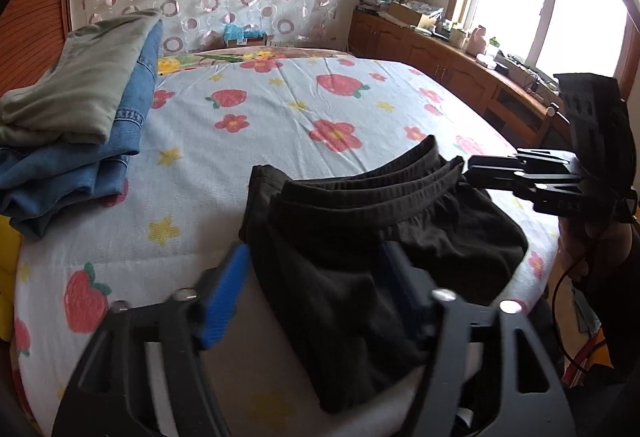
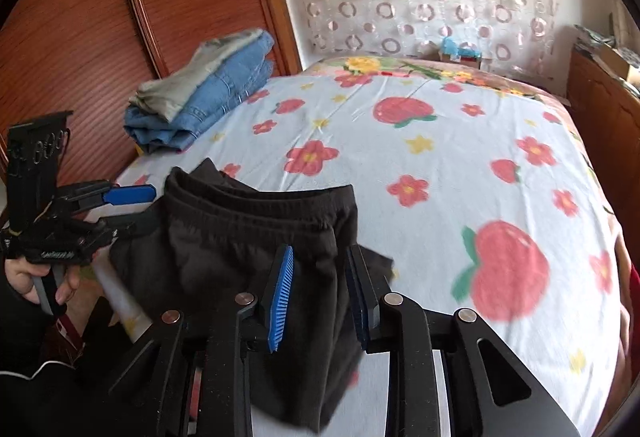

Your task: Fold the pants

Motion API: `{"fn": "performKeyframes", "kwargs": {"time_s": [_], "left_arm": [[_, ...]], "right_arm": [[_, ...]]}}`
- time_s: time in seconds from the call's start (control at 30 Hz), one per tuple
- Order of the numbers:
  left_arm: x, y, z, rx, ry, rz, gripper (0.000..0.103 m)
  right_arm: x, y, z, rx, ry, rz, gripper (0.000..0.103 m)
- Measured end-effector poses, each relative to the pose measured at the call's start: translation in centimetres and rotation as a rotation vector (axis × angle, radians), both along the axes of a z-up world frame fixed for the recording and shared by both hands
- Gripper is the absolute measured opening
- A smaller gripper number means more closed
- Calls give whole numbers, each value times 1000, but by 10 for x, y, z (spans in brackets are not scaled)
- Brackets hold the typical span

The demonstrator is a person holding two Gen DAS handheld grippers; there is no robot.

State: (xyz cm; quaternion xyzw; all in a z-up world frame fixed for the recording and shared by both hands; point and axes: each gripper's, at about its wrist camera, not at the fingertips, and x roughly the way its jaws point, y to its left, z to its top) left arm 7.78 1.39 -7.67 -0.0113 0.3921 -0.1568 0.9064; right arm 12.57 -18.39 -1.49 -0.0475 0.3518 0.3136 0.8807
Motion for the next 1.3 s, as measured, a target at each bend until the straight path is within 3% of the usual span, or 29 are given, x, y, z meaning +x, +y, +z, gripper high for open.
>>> {"fn": "performKeyframes", "kwargs": {"time_s": [0.33,0.37,0.43,0.47,0.67,0.77,1.07,1.17,1.3], "left_arm": [[2,11,-3,-1,-3,57,76],[2,12,-3,0,-3,60,76],[2,13,-2,2,-5,62,76],[2,13,-2,3,-5,63,76],[5,14,-4,8,-3,80,76],[5,15,-2,11,-15,88,76],[31,20,-10,27,4,127,76],[38,20,-13,38,13,130,76],[42,19,-20,47,35,129,76]], "right_arm": [[24,13,-2,1,49,55,28],[25,13,-1,-1,49,55,26],[27,13,-1,4,51,64,10],[28,14,-1,8,44,67,7],[20,7,13,26,-61,3,4],[21,4,17,26,-95,-49,4],[39,14,-6,-47,-23,-87,5],[36,9,0,-43,-20,-119,21],[22,-3,7,-13,-25,-124,24]]}}
